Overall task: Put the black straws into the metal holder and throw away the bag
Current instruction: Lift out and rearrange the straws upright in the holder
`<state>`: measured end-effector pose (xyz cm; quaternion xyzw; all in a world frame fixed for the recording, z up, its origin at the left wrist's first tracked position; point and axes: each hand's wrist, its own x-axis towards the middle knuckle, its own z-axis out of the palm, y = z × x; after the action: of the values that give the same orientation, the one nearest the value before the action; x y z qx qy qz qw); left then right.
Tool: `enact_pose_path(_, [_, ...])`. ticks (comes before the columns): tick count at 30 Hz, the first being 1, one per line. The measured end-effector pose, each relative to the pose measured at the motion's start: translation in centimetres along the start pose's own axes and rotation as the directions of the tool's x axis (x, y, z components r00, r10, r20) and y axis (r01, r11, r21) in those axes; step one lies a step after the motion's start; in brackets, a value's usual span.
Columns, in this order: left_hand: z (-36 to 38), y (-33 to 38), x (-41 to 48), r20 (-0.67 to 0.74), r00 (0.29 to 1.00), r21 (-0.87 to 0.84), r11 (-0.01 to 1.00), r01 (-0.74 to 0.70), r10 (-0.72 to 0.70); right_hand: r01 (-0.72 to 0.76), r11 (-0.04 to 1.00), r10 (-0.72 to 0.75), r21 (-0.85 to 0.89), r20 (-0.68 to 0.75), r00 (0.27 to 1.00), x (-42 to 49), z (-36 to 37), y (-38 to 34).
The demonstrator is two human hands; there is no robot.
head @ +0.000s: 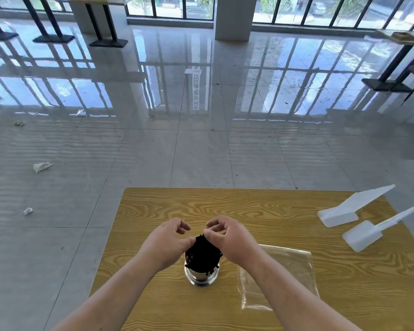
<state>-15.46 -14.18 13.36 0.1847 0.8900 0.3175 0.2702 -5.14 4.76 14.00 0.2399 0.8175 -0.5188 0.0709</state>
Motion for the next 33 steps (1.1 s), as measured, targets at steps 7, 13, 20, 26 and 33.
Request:
enact_pose_path(7, [1.2,1.0,-0.1,0.074,0.996,0.098,0.994,-0.05,0.043,-0.06,0.997,0.054,-0.046,-0.126,0.991,0.0,-1.8,1.1])
enact_pose_path(13, [2.7,2.0,0.0,0.232,0.97,0.262,0.955,-0.139,0.077,-0.306,0.952,0.307,-0.022,0.067,0.949,-0.5,-1.1,2.7])
enact_pose_path(20, [4.8,2.9,0.0,0.264,0.953,0.385,0.89,-0.245,0.149,-0.331,0.934,0.311,0.132,0.153,0.938,-1.6,-1.0,2.9])
enact_pose_path(26, [5.5,3.5,0.0,0.263,0.945,0.404,0.867,-0.292,0.196,-0.328,0.938,0.314,0.109,0.13,0.941,-1.7,-1.7,3.6])
enact_pose_path(33, [5.8,3.2,-0.5,0.417,0.894,0.505,0.775,-0.38,0.166,-0.351,0.933,0.345,0.079,0.08,0.935,-1.8,-2.1,5.2])
